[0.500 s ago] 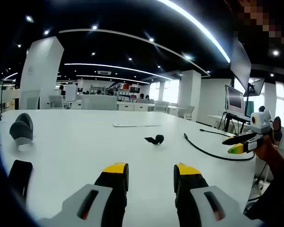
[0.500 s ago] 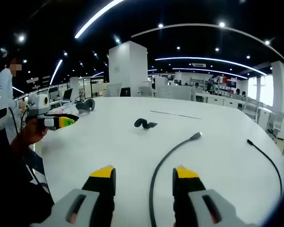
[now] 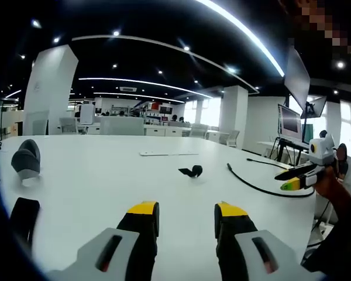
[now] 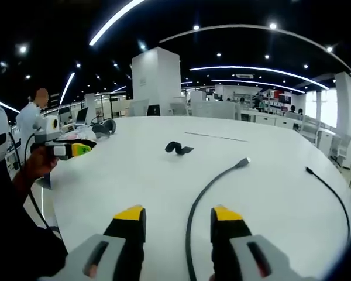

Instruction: Find the charging cable on the desk, coil it up and secure with Velcro.

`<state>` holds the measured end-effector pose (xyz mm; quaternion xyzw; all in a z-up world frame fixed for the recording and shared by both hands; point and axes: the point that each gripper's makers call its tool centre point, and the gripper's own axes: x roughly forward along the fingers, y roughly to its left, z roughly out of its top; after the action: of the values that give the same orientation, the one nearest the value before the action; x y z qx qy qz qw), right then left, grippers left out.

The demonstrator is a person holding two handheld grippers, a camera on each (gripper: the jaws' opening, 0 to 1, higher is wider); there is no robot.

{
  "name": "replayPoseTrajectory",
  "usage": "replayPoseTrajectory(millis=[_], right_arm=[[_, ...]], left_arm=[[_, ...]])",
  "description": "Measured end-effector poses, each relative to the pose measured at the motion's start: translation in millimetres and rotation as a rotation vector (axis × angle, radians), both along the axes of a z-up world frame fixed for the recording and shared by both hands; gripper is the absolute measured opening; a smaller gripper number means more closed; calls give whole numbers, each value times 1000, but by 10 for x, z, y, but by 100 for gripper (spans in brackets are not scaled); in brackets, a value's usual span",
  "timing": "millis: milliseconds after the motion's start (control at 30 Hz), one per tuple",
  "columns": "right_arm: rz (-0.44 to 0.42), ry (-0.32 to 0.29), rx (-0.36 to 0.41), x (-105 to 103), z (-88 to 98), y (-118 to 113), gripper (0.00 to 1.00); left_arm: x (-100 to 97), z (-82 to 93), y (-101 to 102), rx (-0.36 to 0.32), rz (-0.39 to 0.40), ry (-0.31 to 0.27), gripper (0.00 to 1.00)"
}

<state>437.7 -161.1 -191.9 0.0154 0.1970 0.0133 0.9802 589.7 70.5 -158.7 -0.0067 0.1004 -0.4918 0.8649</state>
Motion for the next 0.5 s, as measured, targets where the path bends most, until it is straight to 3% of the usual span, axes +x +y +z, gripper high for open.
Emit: replayPoseTrajectory(millis=[500], right_arm=[[6, 4, -3, 12, 15, -2, 43]], left_arm=[[8, -10, -41, 11, -11, 7, 37]])
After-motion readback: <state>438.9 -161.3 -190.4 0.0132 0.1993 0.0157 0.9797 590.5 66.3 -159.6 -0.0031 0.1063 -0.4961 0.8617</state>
